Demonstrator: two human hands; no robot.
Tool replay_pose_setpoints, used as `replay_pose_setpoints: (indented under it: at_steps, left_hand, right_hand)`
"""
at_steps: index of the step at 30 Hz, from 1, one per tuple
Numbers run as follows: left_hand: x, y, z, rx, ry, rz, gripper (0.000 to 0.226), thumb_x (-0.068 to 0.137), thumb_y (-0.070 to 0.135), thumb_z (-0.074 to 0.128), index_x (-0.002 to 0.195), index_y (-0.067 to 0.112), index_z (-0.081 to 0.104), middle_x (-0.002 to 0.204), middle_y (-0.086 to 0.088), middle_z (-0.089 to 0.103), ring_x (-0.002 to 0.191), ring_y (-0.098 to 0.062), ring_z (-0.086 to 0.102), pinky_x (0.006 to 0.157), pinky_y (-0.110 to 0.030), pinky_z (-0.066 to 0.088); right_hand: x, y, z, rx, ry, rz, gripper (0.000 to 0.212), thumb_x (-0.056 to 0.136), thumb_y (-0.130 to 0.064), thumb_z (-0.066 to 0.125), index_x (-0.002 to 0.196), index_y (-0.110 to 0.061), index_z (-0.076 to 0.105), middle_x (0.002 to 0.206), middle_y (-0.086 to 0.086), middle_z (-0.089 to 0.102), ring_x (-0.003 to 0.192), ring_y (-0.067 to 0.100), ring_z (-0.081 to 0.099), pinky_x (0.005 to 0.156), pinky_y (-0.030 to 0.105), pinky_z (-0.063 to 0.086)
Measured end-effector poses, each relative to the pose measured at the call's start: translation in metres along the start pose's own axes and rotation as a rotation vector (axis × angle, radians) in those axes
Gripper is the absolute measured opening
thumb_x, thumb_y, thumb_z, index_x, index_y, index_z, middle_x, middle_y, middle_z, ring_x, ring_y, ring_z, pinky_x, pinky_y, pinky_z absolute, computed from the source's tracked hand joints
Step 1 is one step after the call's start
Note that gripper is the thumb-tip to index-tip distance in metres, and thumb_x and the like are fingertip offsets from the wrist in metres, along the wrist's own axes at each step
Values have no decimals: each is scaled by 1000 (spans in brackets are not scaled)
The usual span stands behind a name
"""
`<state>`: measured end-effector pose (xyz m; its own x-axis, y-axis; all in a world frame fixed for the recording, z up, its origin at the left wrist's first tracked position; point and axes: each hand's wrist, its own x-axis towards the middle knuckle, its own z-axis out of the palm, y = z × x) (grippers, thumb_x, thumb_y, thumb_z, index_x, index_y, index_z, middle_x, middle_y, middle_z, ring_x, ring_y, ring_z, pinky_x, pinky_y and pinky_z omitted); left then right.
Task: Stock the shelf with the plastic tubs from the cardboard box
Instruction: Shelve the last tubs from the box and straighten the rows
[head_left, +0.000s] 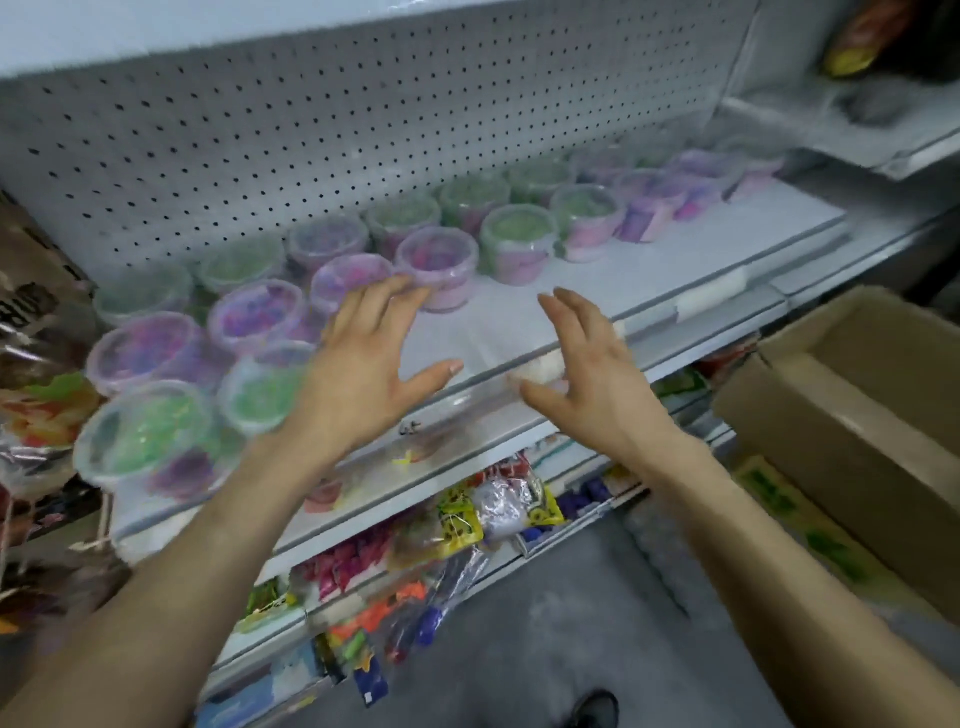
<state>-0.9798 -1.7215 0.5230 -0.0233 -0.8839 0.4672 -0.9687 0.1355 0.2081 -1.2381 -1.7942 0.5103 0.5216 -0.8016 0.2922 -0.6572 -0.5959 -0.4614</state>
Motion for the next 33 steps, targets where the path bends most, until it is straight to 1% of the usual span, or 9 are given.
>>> replay_pose_setpoints:
  at_steps: [3,5,8,13,17,22,24,27,33]
  left_hand:
    - [38,56,43,-12,-26,83,80,89,69,56,148,15,49,152,-8,46,138,-34,45,112,-52,41]
    - [61,96,69,-25,-64,120,81,90,71,53,149,17,48,153,-8,45,138,-35,44,110,-53,42]
    - [93,154,106,-61,-97,180,80,87,66,54,149,17,48,154,-10,44,138,-35,43,107,-54,44]
    - [133,241,161,-77,-191,306,81,87,68,54,149,18,46,154,-11,42,138,-35,42,106,-54,45]
    - [157,302,201,-123,-288,400,84,86,74,44,152,21,41,157,-9,38,142,-32,38,110,-52,42]
    - [185,354,254,-166,-390,496,84,86,76,41,154,27,42,158,-8,38,143,-32,38,108,-52,43]
    - [196,369,280,-173,-425,541,80,88,73,47,153,27,43,158,-9,38,143,-32,38,108,-52,42]
    - [217,381,323,-188,-489,594,76,89,65,60,153,27,44,160,-10,36,143,-34,37,110,-53,43]
    - [267,399,395,-155,-664,629,78,91,67,57,157,32,32,165,-6,25,148,-31,31,115,-53,37]
  right_hand:
    - [-15,59,-36,-86,38,35,90,90,-53,67,161,-14,30,168,12,26,153,32,30,119,54,37]
    - [-28,96,-61,-138,61,89,91,90,-56,68,162,-15,30,168,11,26,153,32,29,121,52,35]
    - [-51,149,-98,-200,87,188,93,87,-58,67,161,-17,29,168,11,25,152,32,29,121,51,35]
    - [-101,222,-146,-241,116,346,93,89,-53,71,162,-18,27,169,12,22,156,32,23,125,52,29]
    - [-139,267,-168,-268,148,494,91,89,-54,71,162,-17,30,170,11,23,156,30,23,125,46,28]
    - [-173,316,-175,-290,172,658,87,91,-55,69,160,-14,35,168,13,28,152,32,31,121,45,31]
    - [-186,338,-174,-291,170,734,88,89,-53,73,158,-14,36,167,15,29,149,34,35,120,46,33]
    - [-196,372,-170,-279,151,844,92,86,-53,75,159,-15,33,167,14,27,150,35,33,120,47,33]
    - [-193,425,-165,-237,138,1061,93,88,-53,74,161,-16,30,165,12,27,150,34,31,118,48,36]
